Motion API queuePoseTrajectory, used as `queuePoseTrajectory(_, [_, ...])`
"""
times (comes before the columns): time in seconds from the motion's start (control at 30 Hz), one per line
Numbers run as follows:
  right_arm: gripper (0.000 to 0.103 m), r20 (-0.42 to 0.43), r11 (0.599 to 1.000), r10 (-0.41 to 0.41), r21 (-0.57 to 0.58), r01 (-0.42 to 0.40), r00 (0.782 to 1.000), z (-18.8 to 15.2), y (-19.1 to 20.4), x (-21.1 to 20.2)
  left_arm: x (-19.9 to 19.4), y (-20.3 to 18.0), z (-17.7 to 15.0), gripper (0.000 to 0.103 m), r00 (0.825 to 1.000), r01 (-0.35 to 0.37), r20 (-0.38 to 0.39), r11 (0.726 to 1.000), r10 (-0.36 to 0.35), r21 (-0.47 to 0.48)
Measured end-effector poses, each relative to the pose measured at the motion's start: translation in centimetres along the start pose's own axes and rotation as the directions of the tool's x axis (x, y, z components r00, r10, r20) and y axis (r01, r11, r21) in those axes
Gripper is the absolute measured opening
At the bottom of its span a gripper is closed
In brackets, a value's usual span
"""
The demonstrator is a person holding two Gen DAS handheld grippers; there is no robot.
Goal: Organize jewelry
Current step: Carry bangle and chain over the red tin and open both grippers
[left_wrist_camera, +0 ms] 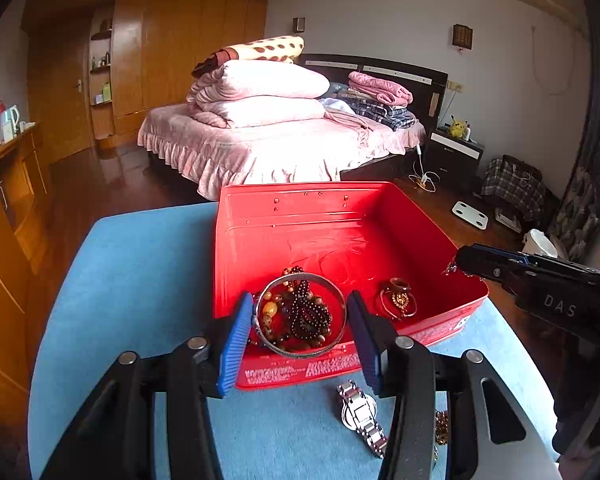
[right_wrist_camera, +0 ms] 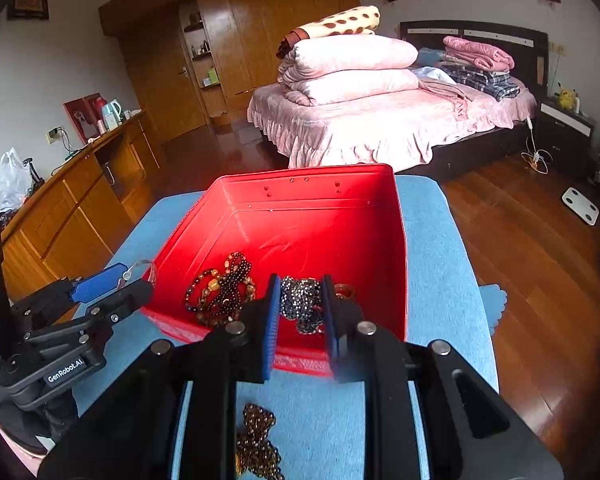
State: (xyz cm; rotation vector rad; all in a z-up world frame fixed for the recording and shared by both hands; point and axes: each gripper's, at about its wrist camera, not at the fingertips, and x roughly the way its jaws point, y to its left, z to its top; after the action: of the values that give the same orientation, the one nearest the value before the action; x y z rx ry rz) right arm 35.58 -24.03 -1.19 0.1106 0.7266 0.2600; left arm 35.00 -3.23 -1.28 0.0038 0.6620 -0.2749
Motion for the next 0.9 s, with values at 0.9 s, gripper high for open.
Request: queuePoseTrajectory(0.9, [0.033, -0.019, 0.998, -0.068, 0.012, 0.068, 0.998, 0.0, -0.9, 3.3, 4.1, 1.5, 1.1, 0.069, 1.0, -0.005, -0.023, 0.999, 0.004, -0.042])
